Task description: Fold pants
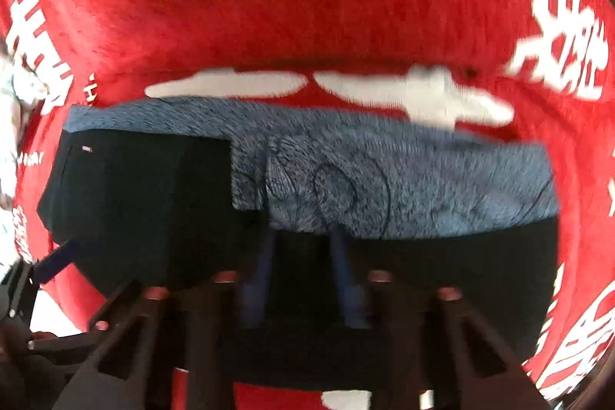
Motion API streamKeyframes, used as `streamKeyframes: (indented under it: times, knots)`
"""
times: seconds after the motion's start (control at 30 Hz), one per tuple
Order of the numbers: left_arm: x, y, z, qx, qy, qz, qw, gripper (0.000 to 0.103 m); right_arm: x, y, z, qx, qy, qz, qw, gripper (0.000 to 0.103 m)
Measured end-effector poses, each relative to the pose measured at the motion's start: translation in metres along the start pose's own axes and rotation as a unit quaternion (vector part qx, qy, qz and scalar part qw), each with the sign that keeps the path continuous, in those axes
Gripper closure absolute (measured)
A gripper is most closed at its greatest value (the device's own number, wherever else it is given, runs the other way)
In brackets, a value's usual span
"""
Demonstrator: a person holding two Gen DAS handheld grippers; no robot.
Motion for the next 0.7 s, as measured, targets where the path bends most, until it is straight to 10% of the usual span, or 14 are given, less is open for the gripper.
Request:
streamKeyframes:
  times: [0.37, 0.53, 0.7]
  knots:
    - [-0.022, 0.000, -0.010, -0.014, -0.004, 0.027, 0.9995, 0.016, -0.002, -0.010, 0.004, 0.005, 0.181, -0.043, 0.982, 0.081]
    - [-0.021, 0.001, -0.005, -0.016, -0.006, 0.023, 0.9996, 0.016, -0.021, -0.013, 0.010, -0.009, 0.133, -0.005, 0.991, 0.077]
    - [-0.023, 0.001, -0.005, -0.018, -0.004, 0.022, 0.9996, 0.016, -0.034, -0.014, 0.017, -0.011, 0.077, 0.035, 0.996, 0.047]
Point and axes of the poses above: each gripper's, at about its wrist camera, not at the fingertips, and z roughly against the way its jaws point, x to its right, y to its top, the point moved 5 cm from there along -z, roughly the way its jaws point, and after that the axes turned 14 degrees about z, right-handed, at the moved point
